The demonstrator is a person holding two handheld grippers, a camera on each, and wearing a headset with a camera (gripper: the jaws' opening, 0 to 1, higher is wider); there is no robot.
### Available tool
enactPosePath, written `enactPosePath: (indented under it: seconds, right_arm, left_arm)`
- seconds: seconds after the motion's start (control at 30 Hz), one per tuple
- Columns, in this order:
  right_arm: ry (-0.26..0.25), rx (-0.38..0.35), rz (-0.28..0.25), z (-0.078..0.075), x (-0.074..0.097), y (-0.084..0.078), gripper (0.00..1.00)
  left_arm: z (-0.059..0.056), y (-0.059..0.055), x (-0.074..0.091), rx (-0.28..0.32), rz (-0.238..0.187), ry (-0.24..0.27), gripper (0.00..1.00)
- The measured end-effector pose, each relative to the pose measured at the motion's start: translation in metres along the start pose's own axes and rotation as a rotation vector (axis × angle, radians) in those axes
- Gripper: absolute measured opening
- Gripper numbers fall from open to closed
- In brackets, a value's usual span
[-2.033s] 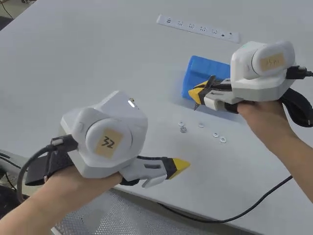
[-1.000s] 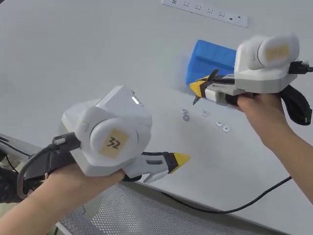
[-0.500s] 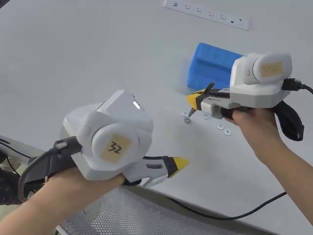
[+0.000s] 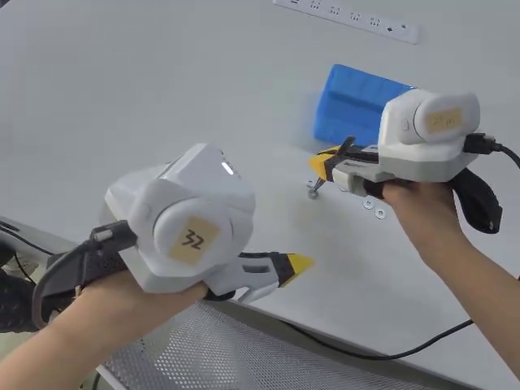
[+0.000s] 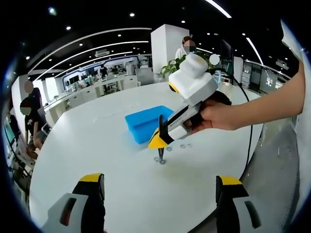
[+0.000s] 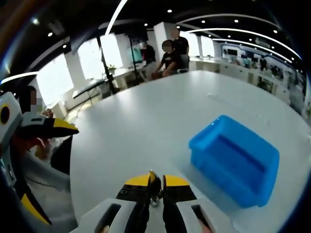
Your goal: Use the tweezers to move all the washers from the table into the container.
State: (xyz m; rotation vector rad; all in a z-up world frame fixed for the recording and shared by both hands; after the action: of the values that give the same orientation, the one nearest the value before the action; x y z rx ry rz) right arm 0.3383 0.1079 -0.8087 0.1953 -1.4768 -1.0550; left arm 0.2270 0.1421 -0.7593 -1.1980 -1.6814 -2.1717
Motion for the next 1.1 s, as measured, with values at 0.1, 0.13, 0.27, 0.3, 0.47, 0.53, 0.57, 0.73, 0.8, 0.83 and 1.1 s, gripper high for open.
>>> enactPosePath:
  seconds: [0.1,0.13,0.27,0.3,0.47,0.53,0.57,0.73,0.8,0.83,1.1]
  right_arm:
    - [0.001,0.001,0.009,0.001,-0.002,-0.002,0.05]
    - [0.002,0.001,-0.001,0.001,-0.002,-0.001,0.05]
    - [-0.006,0.009,0.000,0.000,-0.002,-0.001,0.05]
    - [-0.008,0.018,0.002,0.000,-0.002,-0.001,0.05]
    - [-0.020,0.056,0.007,0.003,-0.001,-0.004,0.04]
    - [-0.021,0.052,0.007,0.005,0.000,-0.005,0.04]
    - [-0.025,0.037,0.008,0.005,0.001,-0.005,0.04]
    - [-0.014,0.018,0.019,0.004,0.002,-0.002,0.03]
    - [-0.011,0.014,0.012,0.003,0.005,0.001,0.03]
    - [-0.008,0.011,0.006,0.001,0.006,0.003,0.03]
    - [0.000,0.055,-0.003,0.006,0.022,0.019,0.03]
  left_arm:
    - [0.000,-0.001,-0.001,-0.007,0.007,0.002,0.97]
    - [0.000,-0.001,-0.001,-0.010,0.006,0.003,0.97]
    - [-0.001,-0.001,-0.001,-0.011,0.004,0.005,0.97]
    - [-0.001,-0.001,-0.001,-0.010,0.004,0.005,0.97]
    - [0.001,-0.001,0.000,-0.006,0.002,0.009,0.97]
    - [0.002,-0.001,0.000,-0.010,0.004,0.009,0.97]
    - [0.002,-0.001,0.000,-0.010,0.005,0.008,0.97]
    - [0.003,0.000,0.002,-0.016,0.003,0.018,0.97]
    - [0.004,0.000,0.004,-0.014,0.001,0.021,0.97]
    - [0.004,0.000,0.005,-0.014,0.001,0.024,0.97]
    - [0.000,0.000,0.007,-0.017,0.002,0.020,0.98]
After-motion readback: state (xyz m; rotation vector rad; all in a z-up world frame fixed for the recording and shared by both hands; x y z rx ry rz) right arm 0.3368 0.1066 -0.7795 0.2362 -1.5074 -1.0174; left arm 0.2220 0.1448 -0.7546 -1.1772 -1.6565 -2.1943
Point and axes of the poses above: the centre of the closed fingertips' face, and the gripper's own axes: x roughly backward along the fingers, z roughly to its left, y roughly out of its top, the point moved 1 cm from there along x, roughly backward along the fingers, and after that the axes turned 6 degrees about z, right-handed, at the moved point
